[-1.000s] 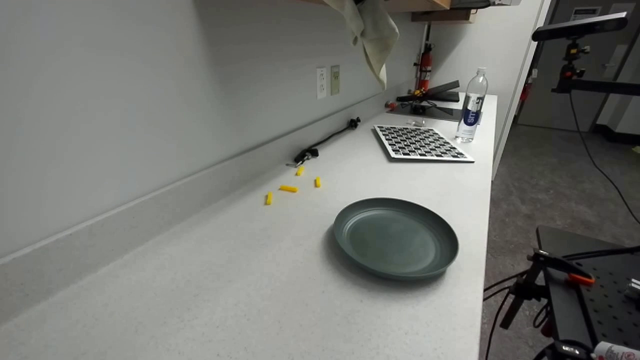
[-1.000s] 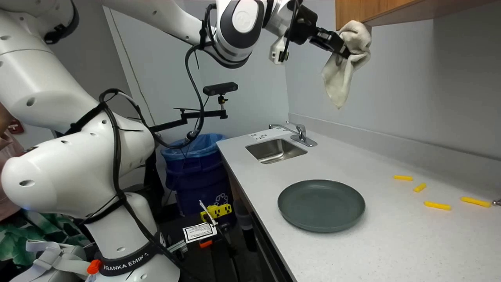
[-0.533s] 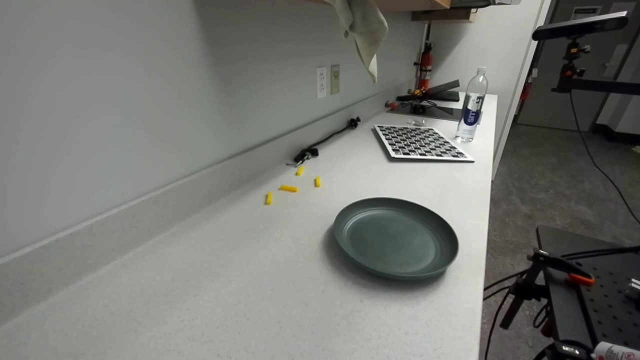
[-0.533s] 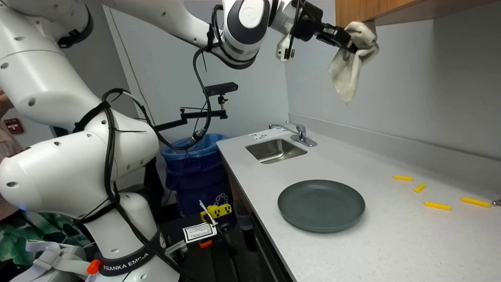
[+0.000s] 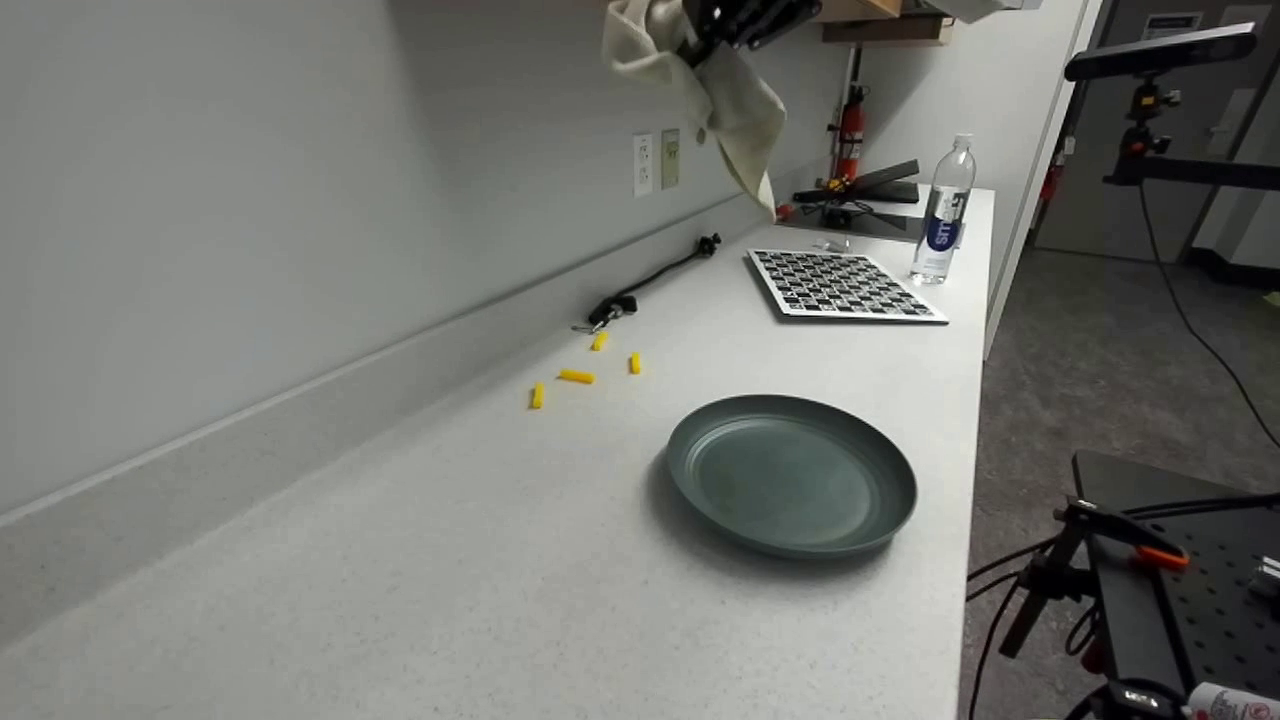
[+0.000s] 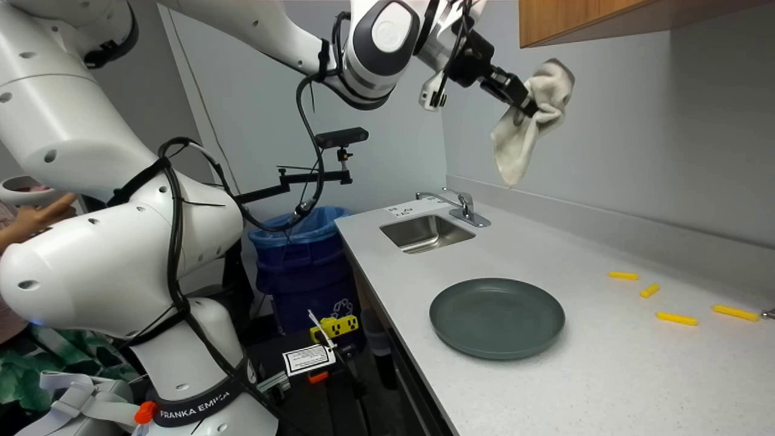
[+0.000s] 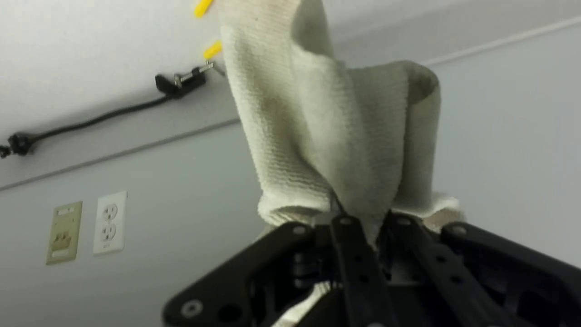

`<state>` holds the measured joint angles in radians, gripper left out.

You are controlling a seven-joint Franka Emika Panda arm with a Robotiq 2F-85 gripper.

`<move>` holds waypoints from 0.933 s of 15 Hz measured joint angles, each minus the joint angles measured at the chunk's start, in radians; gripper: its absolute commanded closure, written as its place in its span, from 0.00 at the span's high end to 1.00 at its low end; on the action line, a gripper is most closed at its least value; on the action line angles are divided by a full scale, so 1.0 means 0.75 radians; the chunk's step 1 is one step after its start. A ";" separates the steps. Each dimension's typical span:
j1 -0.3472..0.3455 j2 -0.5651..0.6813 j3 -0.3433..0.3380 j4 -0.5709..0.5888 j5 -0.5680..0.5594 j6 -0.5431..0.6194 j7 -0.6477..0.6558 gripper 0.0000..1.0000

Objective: Pick up the towel and put the towel back on the countertop.

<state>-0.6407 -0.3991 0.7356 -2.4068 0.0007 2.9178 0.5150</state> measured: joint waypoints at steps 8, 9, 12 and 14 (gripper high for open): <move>0.167 0.339 -0.055 -0.164 0.000 -0.075 -0.066 0.03; 0.164 0.383 -0.055 -0.166 -0.022 -0.076 -0.066 0.03; 0.164 0.506 -0.049 -0.150 -0.108 -0.076 -0.062 0.03; 0.173 0.570 -0.037 -0.118 -0.178 -0.076 -0.057 0.03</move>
<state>-0.5112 0.0280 0.7080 -2.4954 -0.1332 2.8609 0.4725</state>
